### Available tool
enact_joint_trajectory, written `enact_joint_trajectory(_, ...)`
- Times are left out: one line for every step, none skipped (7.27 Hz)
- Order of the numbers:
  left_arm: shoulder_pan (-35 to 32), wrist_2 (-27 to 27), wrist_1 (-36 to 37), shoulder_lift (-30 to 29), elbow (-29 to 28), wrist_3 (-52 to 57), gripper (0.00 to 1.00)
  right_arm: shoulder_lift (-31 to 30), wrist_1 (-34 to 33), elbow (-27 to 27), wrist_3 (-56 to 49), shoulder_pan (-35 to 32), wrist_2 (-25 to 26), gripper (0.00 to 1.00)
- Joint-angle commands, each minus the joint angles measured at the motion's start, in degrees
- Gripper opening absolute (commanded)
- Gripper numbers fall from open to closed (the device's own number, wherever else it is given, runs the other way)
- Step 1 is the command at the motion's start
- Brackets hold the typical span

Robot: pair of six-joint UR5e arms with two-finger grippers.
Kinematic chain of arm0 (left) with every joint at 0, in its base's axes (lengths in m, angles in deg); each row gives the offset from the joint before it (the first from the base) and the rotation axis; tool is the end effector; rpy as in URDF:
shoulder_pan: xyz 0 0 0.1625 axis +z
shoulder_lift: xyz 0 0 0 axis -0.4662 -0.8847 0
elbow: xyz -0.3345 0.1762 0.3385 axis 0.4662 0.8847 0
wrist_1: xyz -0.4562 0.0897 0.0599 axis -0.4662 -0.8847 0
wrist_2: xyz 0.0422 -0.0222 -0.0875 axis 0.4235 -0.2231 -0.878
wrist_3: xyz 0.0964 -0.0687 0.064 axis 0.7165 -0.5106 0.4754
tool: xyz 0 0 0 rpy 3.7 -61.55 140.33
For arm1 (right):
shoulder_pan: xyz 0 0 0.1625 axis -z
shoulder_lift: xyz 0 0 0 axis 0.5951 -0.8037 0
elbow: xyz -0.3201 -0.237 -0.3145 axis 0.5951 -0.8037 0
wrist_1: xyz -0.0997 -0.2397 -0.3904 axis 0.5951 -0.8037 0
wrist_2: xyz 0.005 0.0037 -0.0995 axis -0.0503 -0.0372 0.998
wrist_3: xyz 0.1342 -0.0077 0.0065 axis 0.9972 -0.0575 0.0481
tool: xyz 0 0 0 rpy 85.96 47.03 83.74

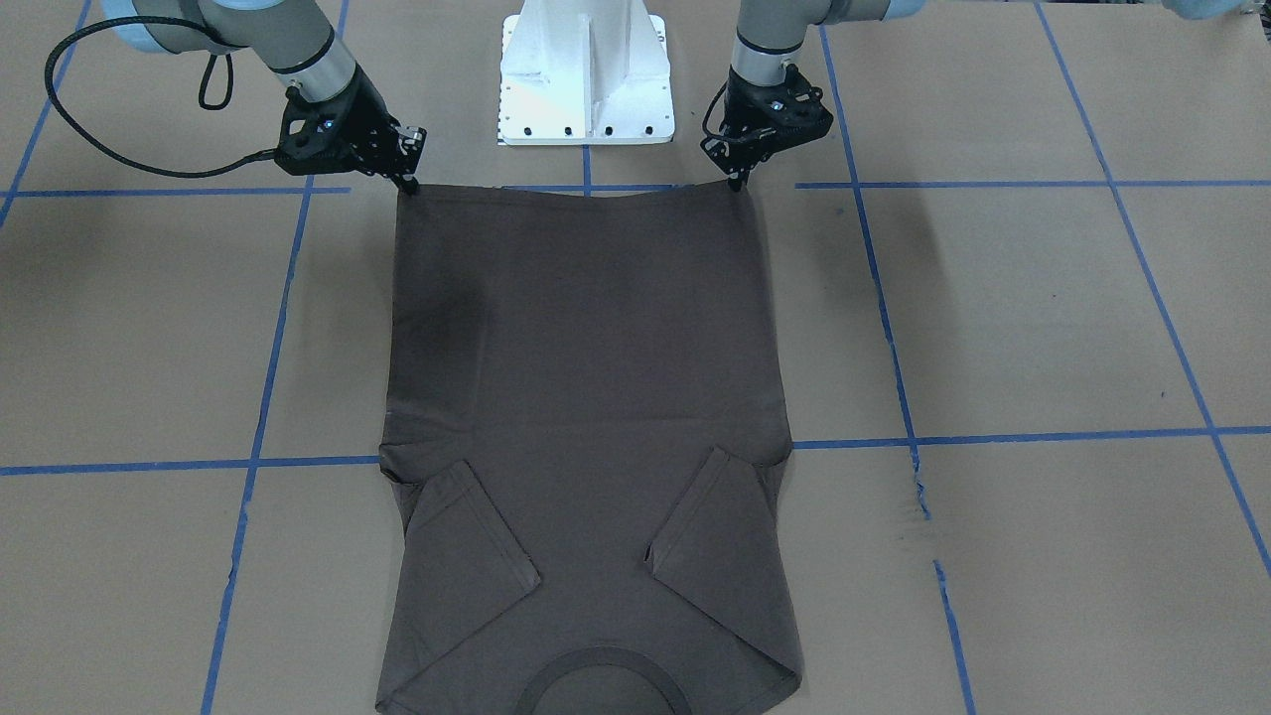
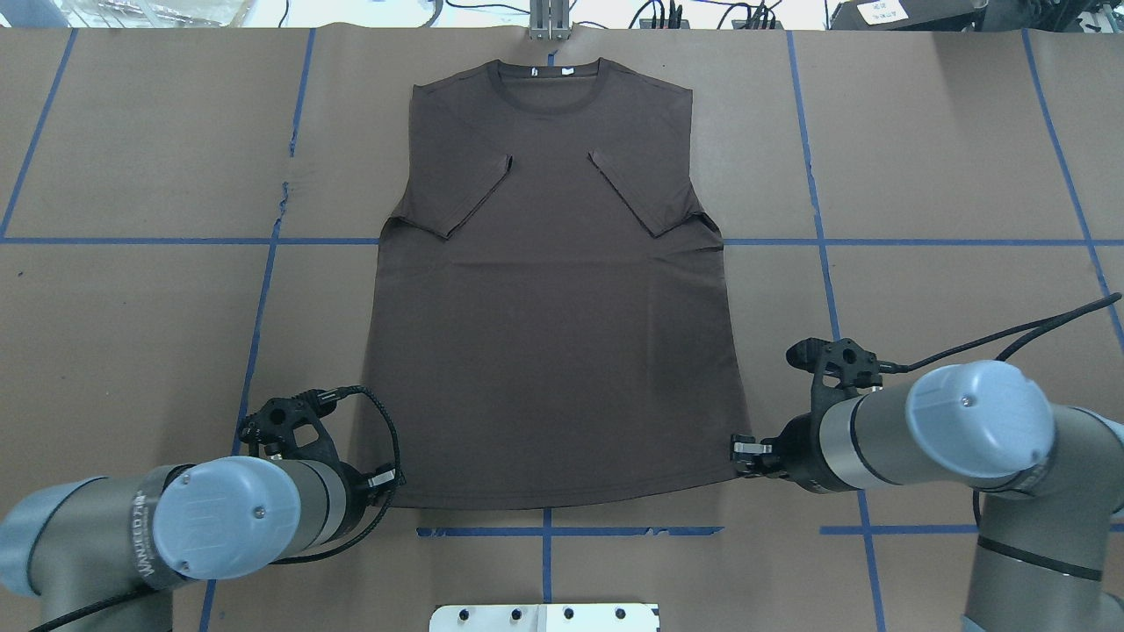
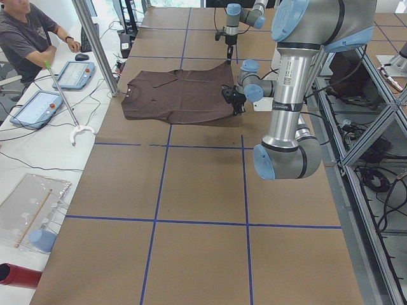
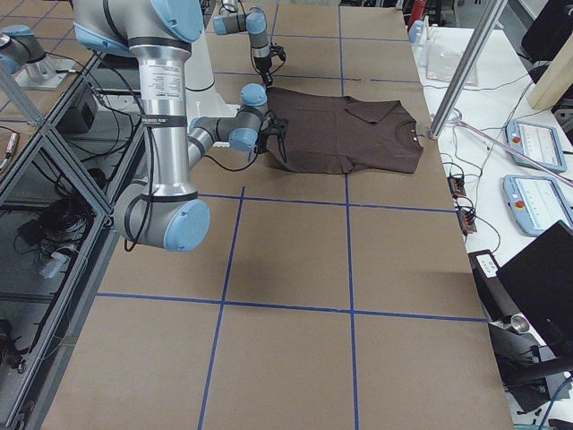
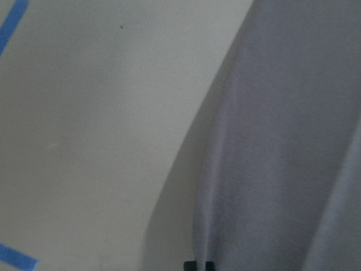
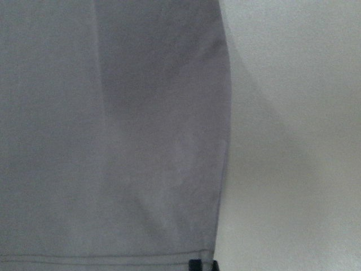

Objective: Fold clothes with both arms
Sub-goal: 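Grasp both hem corners with the left and right grippers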

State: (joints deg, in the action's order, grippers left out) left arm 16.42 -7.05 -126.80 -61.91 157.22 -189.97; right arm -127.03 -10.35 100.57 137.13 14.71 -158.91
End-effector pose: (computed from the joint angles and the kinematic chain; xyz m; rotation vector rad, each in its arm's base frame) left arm 0.5569 -0.2473 0.3458 -0.0357 0.8325 -0.4420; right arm -0.4733 -0.2866 0.4061 -0.0873 -1.0224 0.1493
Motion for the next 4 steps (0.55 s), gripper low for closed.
enact_joint_trajectory(4.04, -0.41, 9.55, -0.4, 7.79, 0.17, 0.0, -4.16, -0.01, 5.74, -0.01, -0.43, -7.56, 0.0)
enact_joint_trajectory(4.42, -0.67, 10.81, -0.32, 11.91, 0.17, 0.0, -4.6, -0.1, 7.33, 0.07, -0.52, -10.91, 0.0)
enact_joint_trajectory(5.9, -3.28, 12.56, -0.4, 13.96, 0.17, 0.0, -6.87, -0.1, 9.34, 0.07, -0.43, -13.47, 0.0)
enact_joint_trajectory(6.09, -4.53, 13.54, -0.4, 15.54, 0.26, 0.0, -7.33, -0.01, 9.97, 0.07, -0.17, -14.45, 0.0)
